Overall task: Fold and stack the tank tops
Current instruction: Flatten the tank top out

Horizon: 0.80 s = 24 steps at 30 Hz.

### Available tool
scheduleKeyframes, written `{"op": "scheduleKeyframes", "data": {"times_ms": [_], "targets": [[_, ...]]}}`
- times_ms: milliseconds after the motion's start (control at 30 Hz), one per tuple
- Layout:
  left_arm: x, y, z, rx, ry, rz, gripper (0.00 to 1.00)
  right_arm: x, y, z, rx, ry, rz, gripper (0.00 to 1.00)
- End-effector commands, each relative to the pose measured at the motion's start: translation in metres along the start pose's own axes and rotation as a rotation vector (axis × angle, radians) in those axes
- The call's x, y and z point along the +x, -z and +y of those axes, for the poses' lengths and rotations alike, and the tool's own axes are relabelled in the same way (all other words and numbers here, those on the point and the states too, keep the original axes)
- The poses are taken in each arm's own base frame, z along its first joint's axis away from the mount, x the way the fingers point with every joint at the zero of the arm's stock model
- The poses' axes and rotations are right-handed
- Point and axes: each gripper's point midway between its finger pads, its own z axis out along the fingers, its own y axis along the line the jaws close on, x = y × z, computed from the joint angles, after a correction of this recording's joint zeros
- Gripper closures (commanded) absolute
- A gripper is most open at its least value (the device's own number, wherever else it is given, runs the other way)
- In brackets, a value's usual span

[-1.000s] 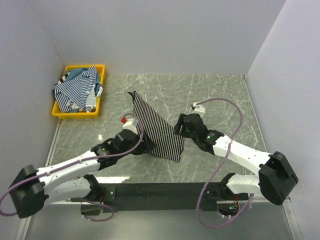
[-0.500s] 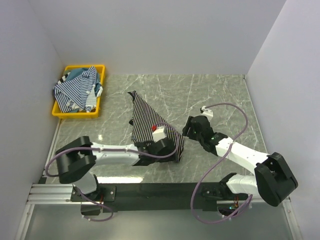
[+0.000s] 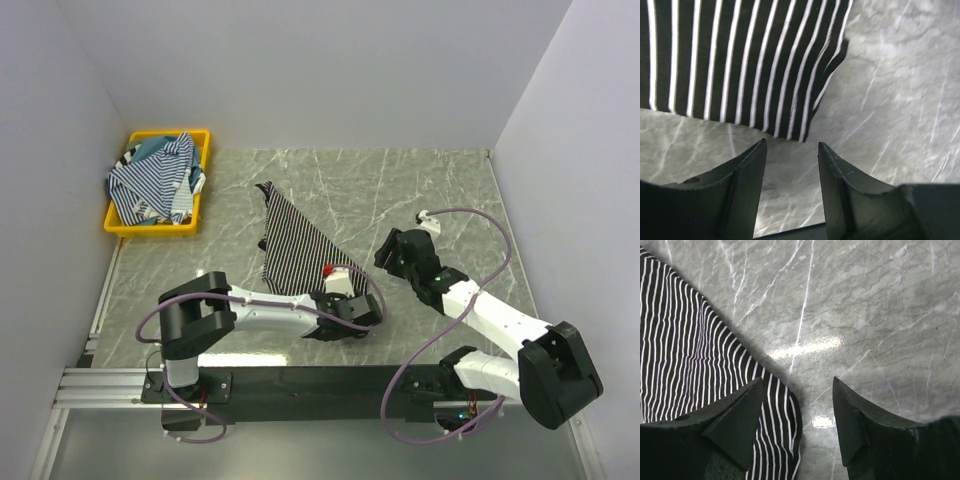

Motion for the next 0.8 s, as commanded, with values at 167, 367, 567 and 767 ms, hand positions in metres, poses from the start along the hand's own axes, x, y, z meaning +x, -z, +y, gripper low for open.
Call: {"op": "scheduleKeyframes", "data": {"times_ms": [167,367,567,767], "targets": [[-0.018,-0.007,0.003,-0.134,0.036,-0.105,0.49,-0.013,0.004,0.005,-0.035,-0.027,-0.050,0.36],[-0.012,-0.019,0.021,-0.208,0.026,-0.115,0.52,-0.016,0.006,0.004,-0.039,-0.031,-0.057,0.36],[-0.006,-0.031,0.030,-0.253,0.012,-0.118,0.65,-0.015,0.006,0.004,-0.043,-0.030,-0.054,0.36],[-0.024,-0.030,0.045,-0.254,0.043,-0.145,0.98,-0.018,0.007,0.004,-0.049,-0.034,-0.059,0.37]]}}
